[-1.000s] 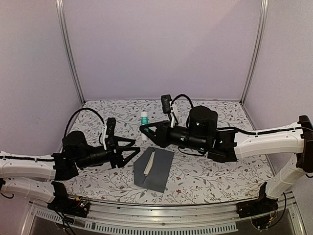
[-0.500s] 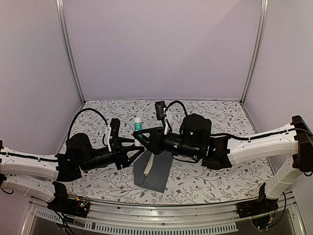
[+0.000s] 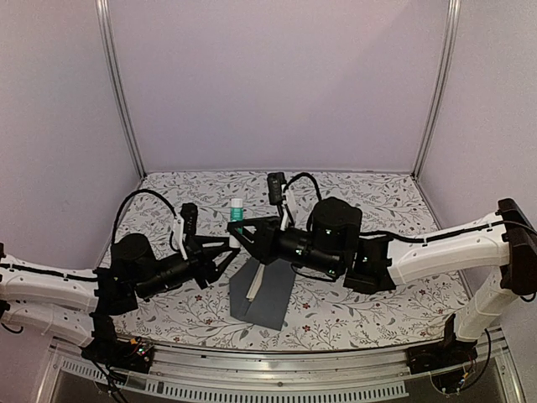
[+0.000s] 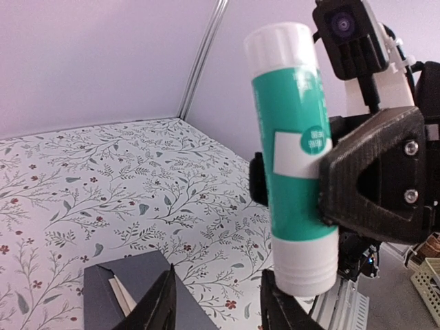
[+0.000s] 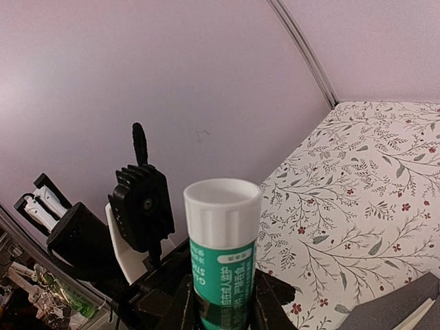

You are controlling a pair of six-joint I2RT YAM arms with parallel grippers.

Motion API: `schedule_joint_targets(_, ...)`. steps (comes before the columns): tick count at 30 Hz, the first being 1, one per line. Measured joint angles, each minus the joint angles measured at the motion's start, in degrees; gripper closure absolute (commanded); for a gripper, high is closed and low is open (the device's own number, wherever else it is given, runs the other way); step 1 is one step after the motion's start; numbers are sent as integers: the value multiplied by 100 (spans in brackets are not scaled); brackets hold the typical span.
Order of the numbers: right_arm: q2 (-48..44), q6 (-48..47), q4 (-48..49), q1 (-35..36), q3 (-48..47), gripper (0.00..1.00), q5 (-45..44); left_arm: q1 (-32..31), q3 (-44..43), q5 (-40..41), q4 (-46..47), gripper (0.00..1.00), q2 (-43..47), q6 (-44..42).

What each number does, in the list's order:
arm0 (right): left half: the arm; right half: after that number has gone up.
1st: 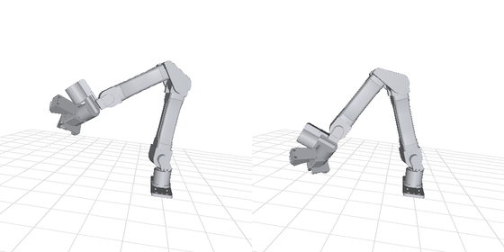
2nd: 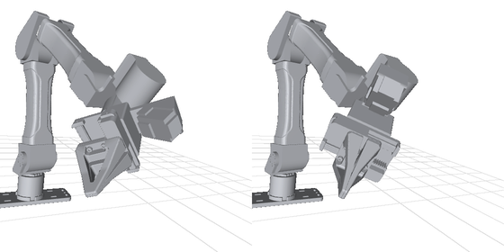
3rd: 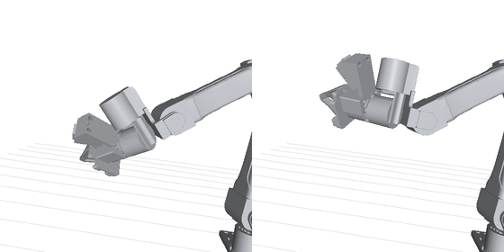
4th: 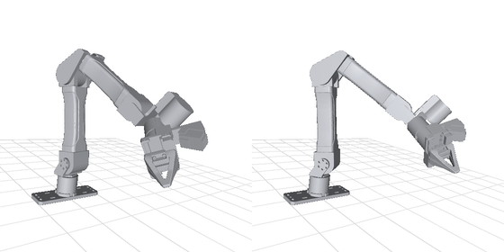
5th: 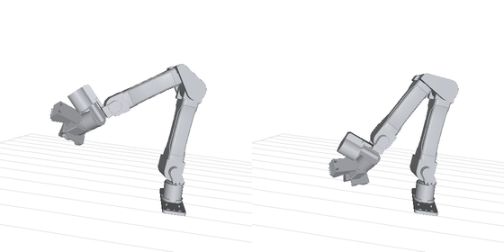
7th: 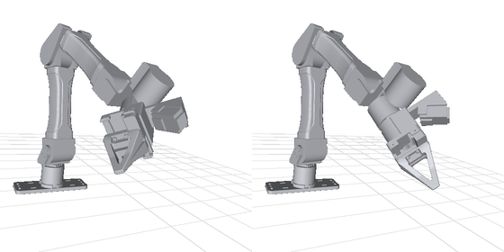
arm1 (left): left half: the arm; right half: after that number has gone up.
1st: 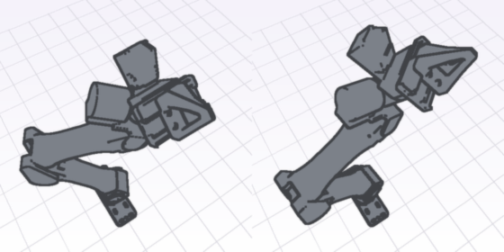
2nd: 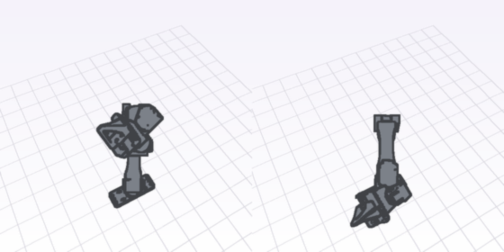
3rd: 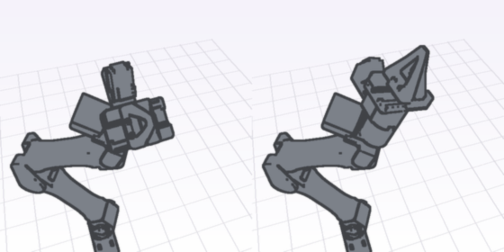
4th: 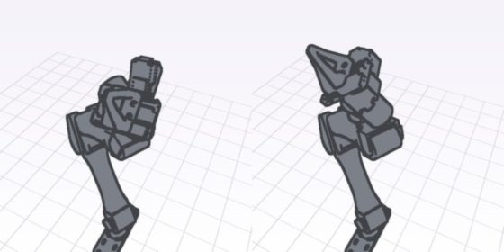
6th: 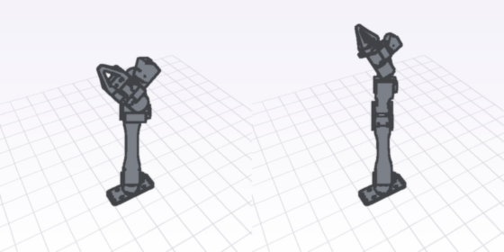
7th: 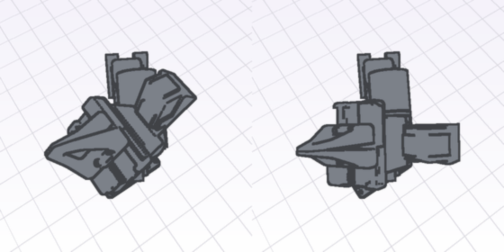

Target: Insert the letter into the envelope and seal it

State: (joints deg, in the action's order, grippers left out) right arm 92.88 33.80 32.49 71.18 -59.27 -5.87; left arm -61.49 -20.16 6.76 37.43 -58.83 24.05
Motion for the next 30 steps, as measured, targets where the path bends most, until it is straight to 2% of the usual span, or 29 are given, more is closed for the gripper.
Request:
schedule_joint_targets(6, -4, -17, 17, 52, 35, 88, -162, -42, 26, -151, 37, 36, 17, -219)
schedule_joint_targets(12, -4, -44, -61, 83, 85, 88, -284, -267, -33, -323, 188, 36, -74, -476)
schedule_joint_targets(15, -4, -42, -66, 85, 85, 88, -297, -337, -33, -328, 306, 43, -79, -553)
schedule_joint_targets(19, -4, -42, -76, 103, 85, 88, -273, -389, -33, -96, 365, 58, -79, -566)
schedule_joint_targets(24, 33, -61, -72, 168, 79, 88, -245, -435, -33, 144, 389, 70, -79, -562)
schedule_joint_targets(28, 103, -149, -33, 181, 57, 86, -308, -457, -24, 280, 372, 94, -79, -501)
schedule_joint_targets(30, 105, -232, -7, 179, 55, 81, -358, -457, -13, 334, 380, 100, -79, -428)
